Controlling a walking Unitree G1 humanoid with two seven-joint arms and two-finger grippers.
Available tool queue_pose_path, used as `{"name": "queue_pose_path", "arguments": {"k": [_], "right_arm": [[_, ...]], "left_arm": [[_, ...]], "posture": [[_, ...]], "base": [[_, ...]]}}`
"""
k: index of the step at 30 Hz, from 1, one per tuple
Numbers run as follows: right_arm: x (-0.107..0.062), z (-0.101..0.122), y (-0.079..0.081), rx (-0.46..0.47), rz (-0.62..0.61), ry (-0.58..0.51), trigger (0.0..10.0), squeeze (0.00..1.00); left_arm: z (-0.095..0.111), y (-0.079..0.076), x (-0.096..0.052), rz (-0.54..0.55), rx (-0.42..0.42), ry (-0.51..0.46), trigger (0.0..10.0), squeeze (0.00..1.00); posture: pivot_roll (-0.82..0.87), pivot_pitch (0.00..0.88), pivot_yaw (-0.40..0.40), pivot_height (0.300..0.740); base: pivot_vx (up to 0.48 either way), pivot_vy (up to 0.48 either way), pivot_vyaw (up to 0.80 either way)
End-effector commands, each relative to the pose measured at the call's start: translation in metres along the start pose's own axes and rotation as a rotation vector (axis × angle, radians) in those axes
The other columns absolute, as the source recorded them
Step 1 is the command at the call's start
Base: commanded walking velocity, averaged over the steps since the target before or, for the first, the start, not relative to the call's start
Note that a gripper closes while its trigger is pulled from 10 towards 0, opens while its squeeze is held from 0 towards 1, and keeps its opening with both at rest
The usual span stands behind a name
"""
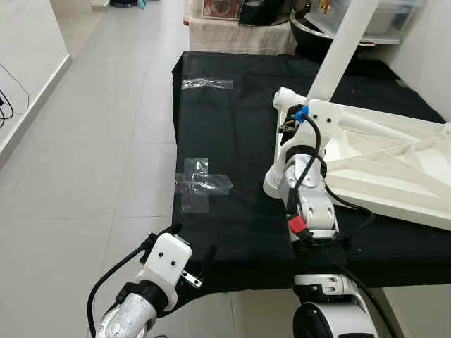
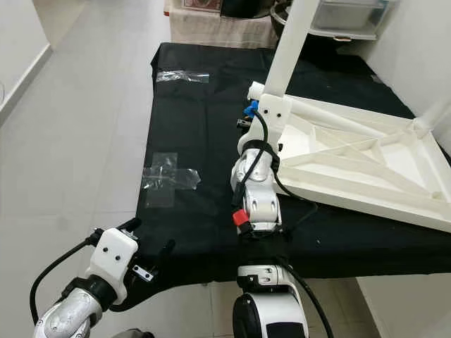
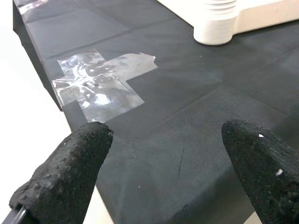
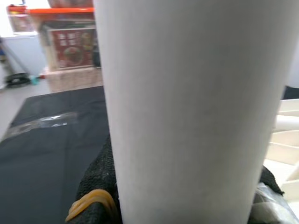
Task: Building children table
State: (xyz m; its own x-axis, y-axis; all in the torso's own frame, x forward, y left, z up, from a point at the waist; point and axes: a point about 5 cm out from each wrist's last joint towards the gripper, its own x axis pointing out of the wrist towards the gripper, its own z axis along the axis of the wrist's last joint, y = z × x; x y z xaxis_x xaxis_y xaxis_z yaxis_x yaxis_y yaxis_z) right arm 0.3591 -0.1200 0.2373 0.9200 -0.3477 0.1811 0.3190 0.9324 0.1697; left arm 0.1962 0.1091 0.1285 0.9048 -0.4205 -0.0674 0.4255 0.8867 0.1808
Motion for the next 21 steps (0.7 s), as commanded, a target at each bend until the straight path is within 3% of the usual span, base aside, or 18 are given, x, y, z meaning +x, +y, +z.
{"name": "queue_pose_path", "arguments": {"k": [1,2,3,4,5,6,10,11,12,14,16,19,20,21], "right_arm": [[-0.030,-0.029,0.025,0.113,-0.004,0.160,0.0,0.00],[-0.032,-0.029,0.030,0.148,0.032,0.164,8.3,0.00],[-0.032,-0.029,0.030,0.148,0.032,0.164,8.3,0.00],[-0.034,-0.027,0.035,0.162,0.109,0.132,10.0,0.00],[-0.034,-0.027,0.035,0.162,0.109,0.132,10.0,0.00],[-0.036,-0.024,0.037,0.167,0.188,0.105,10.0,1.00],[-0.033,-0.015,0.028,0.153,0.327,0.024,10.0,1.00],[-0.030,-0.012,0.023,0.163,0.392,0.012,10.0,0.00],[-0.030,-0.012,0.023,0.163,0.392,0.012,10.0,0.00],[-0.027,-0.011,0.022,0.299,0.746,0.119,10.0,0.00],[-0.023,-0.004,0.010,0.324,0.988,0.127,10.0,0.00],[-0.012,-0.001,-0.007,0.299,1.105,0.138,10.0,0.00],[-0.013,-0.002,-0.008,0.292,1.246,0.164,10.0,0.00],[-0.013,-0.002,-0.008,0.292,1.246,0.164,10.0,0.00]], "left_arm": [[-0.003,-0.002,-0.001,-0.008,-0.015,0.019,10.0,0.00],[-0.003,-0.002,0.000,-0.009,-0.014,0.020,10.0,0.00],[-0.003,-0.002,0.000,-0.009,-0.014,0.020,10.0,0.00],[-0.003,-0.002,0.000,-0.010,-0.016,0.020,10.0,0.00],[-0.003,-0.002,0.000,-0.010,-0.016,0.020,10.0,0.00],[-0.004,-0.002,0.000,-0.010,-0.017,0.021,10.0,0.00],[-0.004,-0.002,0.001,-0.012,-0.021,0.020,10.0,0.00],[-0.004,-0.002,0.001,-0.013,-0.022,0.020,10.0,0.00],[-0.004,-0.002,0.001,-0.013,-0.022,0.020,10.0,0.00],[-0.005,-0.002,0.002,-0.012,-0.026,0.022,10.0,0.00],[-0.005,-0.002,0.003,-0.018,-0.027,0.020,10.0,0.00],[-0.005,-0.003,0.003,-0.020,-0.028,0.018,10.0,0.00],[-0.005,-0.002,0.004,-0.020,-0.030,0.019,10.0,0.00],[-0.005,-0.002,0.004,-0.020,-0.030,0.019,10.0,0.00]], "posture": [[0.15,0.167,-0.106,0.740],[0.14,0.167,-0.107,0.740],[0.14,0.167,-0.107,0.740],[0.14,0.164,-0.108,0.740],[0.14,0.164,-0.108,0.740],[0.14,0.164,-0.108,0.740],[0.13,0.164,-0.111,0.740],[0.13,0.164,-0.111,0.740],[0.13,0.164,-0.111,0.740],[0.12,0.160,-0.108,0.740],[0.12,0.161,-0.107,0.740],[0.12,0.161,-0.107,0.740],[0.12,0.154,-0.107,0.740],[0.12,0.154,-0.107,0.740]], "base": [[0.000,0.000,0.00],[0.000,0.000,0.00],[0.000,0.000,0.00],[0.000,0.000,0.00],[0.000,0.000,0.00],[0.000,0.000,0.00],[0.000,0.000,0.00],[0.000,0.000,0.00],[0.000,0.000,0.00],[0.000,0.000,0.00],[0.000,0.000,0.00],[0.000,0.000,0.00],[0.000,0.000,0.00],[0.000,0.000,0.00]]}}
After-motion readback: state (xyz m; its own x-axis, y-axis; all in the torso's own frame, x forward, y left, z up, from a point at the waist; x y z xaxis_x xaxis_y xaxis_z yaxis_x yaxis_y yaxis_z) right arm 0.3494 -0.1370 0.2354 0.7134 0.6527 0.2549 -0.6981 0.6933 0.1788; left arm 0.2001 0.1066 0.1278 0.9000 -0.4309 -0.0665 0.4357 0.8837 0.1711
